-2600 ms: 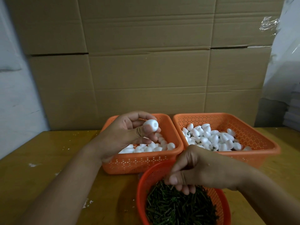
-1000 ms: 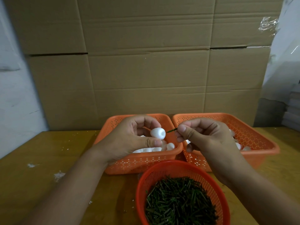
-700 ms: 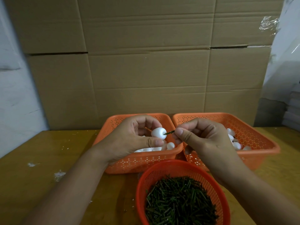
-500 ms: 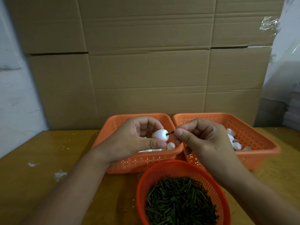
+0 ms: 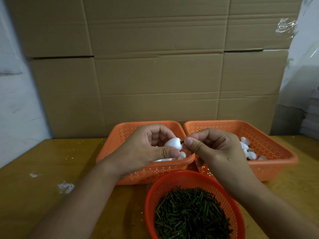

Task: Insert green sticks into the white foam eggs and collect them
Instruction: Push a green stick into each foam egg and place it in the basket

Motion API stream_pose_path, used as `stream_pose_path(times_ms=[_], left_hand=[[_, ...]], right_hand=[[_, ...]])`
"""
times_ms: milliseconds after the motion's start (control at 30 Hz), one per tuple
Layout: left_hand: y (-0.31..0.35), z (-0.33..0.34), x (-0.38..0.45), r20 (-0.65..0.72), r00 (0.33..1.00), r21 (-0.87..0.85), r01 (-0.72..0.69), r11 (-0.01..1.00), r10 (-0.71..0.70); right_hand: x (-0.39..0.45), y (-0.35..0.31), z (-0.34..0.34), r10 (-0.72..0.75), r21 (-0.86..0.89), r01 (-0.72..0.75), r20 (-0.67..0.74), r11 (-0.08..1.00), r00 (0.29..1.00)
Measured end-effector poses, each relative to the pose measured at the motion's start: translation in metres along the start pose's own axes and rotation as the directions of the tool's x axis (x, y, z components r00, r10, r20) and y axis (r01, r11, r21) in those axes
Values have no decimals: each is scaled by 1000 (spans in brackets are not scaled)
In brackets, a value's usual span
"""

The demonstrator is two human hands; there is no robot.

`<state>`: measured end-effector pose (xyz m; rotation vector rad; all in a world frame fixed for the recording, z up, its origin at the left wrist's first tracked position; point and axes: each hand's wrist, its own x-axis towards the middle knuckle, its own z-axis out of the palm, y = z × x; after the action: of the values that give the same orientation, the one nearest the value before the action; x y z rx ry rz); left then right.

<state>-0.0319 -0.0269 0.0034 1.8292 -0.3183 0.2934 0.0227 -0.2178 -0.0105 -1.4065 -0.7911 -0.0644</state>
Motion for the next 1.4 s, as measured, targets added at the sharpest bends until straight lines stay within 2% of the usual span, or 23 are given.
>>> stream_pose_path(times_ms=[567, 767, 967, 1167, 1400], left_hand=[[-3, 0, 0, -56, 998, 64, -13, 998, 17], [-1, -4, 0, -116, 993, 41, -2, 999, 7], [-2, 1, 1, -116, 993, -91, -19, 996, 9], [-5, 5, 2, -139, 989, -94, 27, 995, -40], [-4, 8, 2, -108, 993, -77, 36, 996, -44]], right_hand=[[0, 9, 4, 59, -73, -59, 5, 996, 998], [1, 11, 4, 197, -61, -193, 81, 979, 977], [-1, 12, 7, 315, -8, -317, 136, 948, 939], [-3, 13, 11, 337, 71, -342, 71, 937, 939], [-3, 10, 12, 304, 28, -305, 27, 952, 952]])
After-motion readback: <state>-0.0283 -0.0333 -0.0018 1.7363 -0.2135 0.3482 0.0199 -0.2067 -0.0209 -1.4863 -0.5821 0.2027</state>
